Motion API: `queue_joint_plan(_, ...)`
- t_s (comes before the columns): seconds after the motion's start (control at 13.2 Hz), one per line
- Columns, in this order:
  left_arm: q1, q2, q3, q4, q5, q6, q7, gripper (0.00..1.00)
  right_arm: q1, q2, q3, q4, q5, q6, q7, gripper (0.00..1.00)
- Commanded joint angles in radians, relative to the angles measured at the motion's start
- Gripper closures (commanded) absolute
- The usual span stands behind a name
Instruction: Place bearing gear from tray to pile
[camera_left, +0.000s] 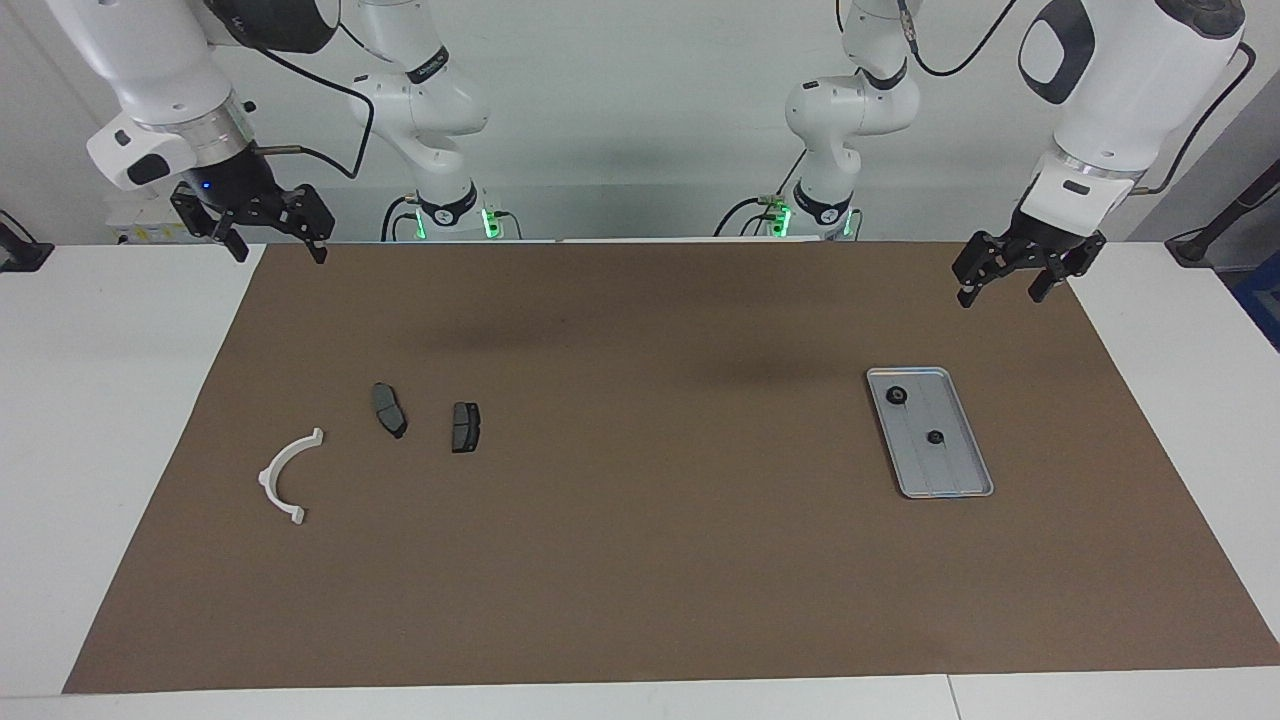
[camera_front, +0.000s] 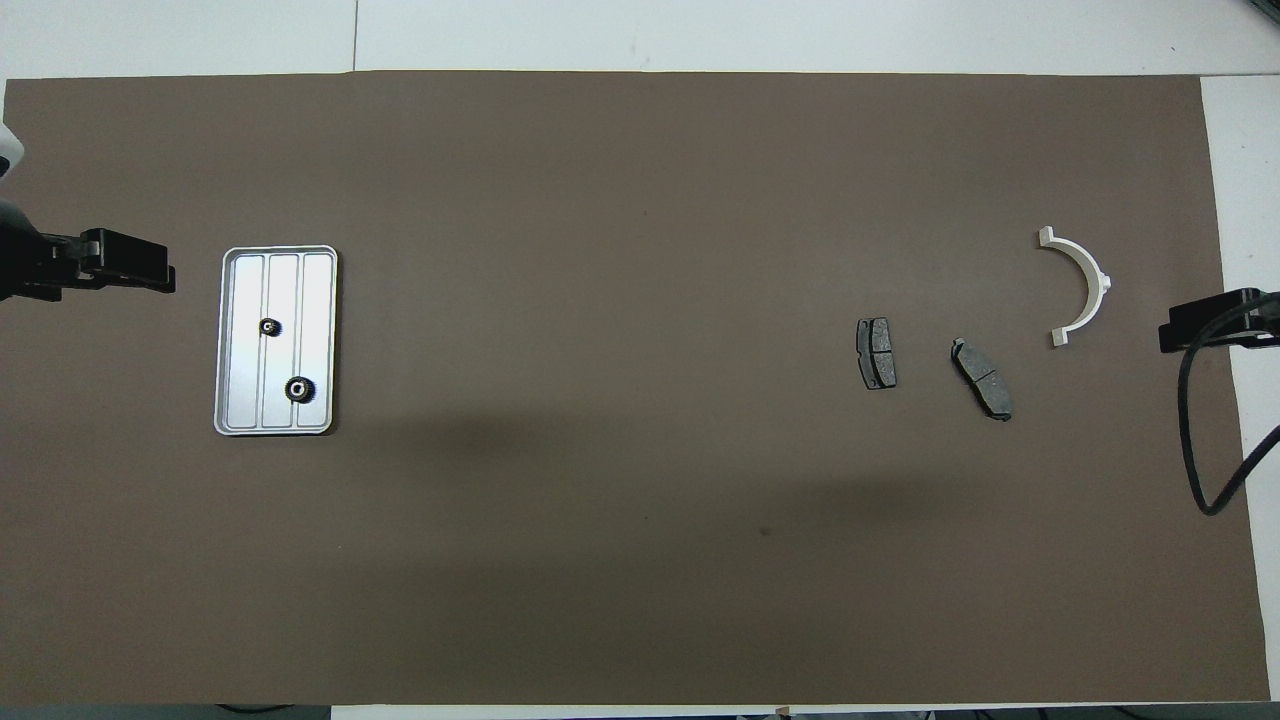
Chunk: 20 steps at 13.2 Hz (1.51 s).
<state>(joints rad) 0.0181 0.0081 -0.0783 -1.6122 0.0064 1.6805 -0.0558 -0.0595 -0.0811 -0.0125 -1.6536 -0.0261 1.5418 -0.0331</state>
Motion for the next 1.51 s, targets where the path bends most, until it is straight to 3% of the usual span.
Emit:
queue_joint_plan(0.0,0.009,0.001,-0.009,0.015,0.015,-0.021,-0.012,0.0,-0.011,-0.028,0.006,-0.035,0.008,0.026,-0.03,0.0)
queue_joint_plan(0.83,0.01,-0.005,0.005,0.008,0.02,-0.032,-0.01,0.0,-0.011,-0.026,0.006,-0.035,0.008,0.03,-0.03,0.0)
queue_joint_plan(1.06,0.017,-0.045,0.017,-0.073,0.02,0.03,-0.009,0.0,-0.013,-0.026,0.006,-0.037,0.008,0.037,-0.033,0.0)
queue_joint_plan(1.44,0.02,-0.027,0.018,-0.219,0.02,0.168,-0.012,0.0,-0.011,-0.028,0.006,-0.037,0.009,0.038,-0.031,0.0)
